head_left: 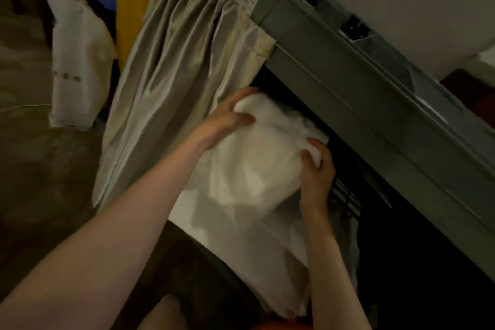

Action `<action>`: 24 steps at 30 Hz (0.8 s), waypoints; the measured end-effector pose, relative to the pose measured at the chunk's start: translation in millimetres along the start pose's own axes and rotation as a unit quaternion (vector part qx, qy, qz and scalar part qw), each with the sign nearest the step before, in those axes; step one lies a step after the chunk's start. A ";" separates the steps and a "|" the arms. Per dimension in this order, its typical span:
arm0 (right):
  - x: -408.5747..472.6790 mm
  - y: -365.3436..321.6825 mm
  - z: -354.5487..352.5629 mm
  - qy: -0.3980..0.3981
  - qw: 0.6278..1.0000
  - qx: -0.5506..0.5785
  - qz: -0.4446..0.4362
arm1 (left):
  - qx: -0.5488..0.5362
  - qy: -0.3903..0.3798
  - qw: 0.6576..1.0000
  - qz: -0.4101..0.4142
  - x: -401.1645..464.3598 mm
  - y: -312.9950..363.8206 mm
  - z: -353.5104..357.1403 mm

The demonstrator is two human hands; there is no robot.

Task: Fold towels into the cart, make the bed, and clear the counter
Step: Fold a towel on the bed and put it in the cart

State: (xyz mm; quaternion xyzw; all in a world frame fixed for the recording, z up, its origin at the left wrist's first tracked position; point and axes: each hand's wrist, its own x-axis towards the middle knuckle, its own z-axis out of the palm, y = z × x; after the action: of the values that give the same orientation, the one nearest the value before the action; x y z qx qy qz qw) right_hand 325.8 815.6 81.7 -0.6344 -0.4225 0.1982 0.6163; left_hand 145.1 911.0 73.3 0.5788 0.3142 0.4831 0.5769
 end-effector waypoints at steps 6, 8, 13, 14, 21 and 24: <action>10.5 1.4 -2.3 0.036 0.998 0.041 -0.026 | 0.038 0.007 0.997 0.074 14.6 18.4 10.8; 17.6 1.4 -4.4 0.025 0.999 0.014 -0.020 | 0.103 0.065 0.991 0.062 21.5 14.3 19.0; 33.6 1.9 -5.9 0.005 0.999 -0.030 0.025 | 0.153 0.156 0.974 0.052 11.1 -12.6 32.4; 35.8 1.3 -4.8 0.004 0.999 -0.033 0.029 | 0.153 0.163 0.974 0.044 4.4 -20.0 31.7; 45.8 -5.5 -4.2 -0.009 0.998 -0.035 0.055 | 0.137 0.083 0.985 0.061 -31.6 -53.9 14.8; 46.1 -10.8 -3.3 -0.053 0.992 -0.111 0.041 | 0.115 0.137 0.981 0.075 -23.3 -39.6 15.2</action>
State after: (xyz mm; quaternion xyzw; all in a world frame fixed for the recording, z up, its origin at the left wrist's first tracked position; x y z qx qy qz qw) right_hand 351.1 848.2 104.9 -0.7042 -0.4473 0.2088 0.5103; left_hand 158.9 889.4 32.2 0.5917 0.3990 0.5606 0.4200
